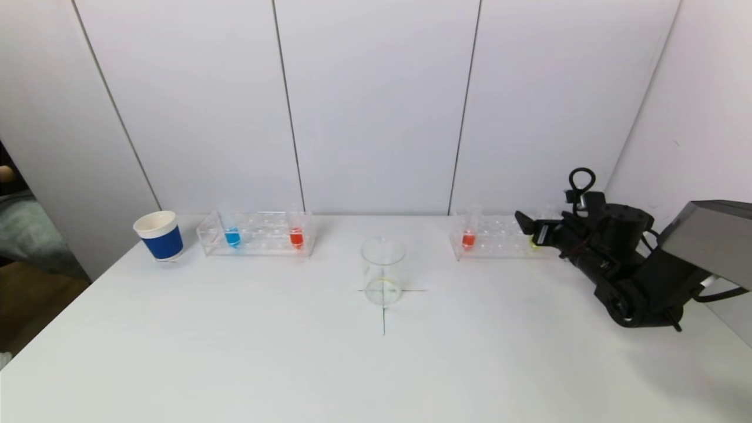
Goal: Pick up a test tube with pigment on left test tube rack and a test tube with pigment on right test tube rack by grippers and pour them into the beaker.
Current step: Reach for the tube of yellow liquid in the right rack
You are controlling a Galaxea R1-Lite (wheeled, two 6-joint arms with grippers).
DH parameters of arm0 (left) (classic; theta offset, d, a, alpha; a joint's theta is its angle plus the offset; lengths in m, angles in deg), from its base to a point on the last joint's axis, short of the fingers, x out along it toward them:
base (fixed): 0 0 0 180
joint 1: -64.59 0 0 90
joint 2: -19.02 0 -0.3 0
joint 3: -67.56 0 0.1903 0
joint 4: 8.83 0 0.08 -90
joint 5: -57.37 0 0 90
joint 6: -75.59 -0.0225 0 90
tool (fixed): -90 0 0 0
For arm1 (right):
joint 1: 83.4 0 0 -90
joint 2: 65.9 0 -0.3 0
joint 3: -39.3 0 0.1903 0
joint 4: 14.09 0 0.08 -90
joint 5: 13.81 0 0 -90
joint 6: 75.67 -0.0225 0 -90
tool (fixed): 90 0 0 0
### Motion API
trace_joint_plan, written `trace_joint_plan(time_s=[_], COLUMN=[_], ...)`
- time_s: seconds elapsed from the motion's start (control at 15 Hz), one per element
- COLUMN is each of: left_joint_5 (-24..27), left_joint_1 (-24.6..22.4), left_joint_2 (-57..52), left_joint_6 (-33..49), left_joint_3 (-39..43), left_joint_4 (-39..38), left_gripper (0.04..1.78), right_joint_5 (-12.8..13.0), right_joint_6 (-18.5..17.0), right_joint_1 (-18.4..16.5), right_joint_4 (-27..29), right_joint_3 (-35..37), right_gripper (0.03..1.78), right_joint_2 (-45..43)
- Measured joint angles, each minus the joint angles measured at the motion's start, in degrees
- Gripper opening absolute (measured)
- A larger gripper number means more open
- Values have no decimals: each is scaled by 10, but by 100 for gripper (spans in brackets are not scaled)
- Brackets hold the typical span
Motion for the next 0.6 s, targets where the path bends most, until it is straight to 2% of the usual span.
trace_joint_plan(time_s=[0.6], left_joint_5=[0], left_joint_1=[0], left_joint_2=[0], left_joint_6=[0], left_joint_3=[0], left_joint_4=[0], left_gripper=[176], right_joint_5=[0], right_joint_6=[1], right_joint_1=[1], right_joint_4=[-2], right_joint_3=[1], right_gripper=[177], right_joint_2=[3])
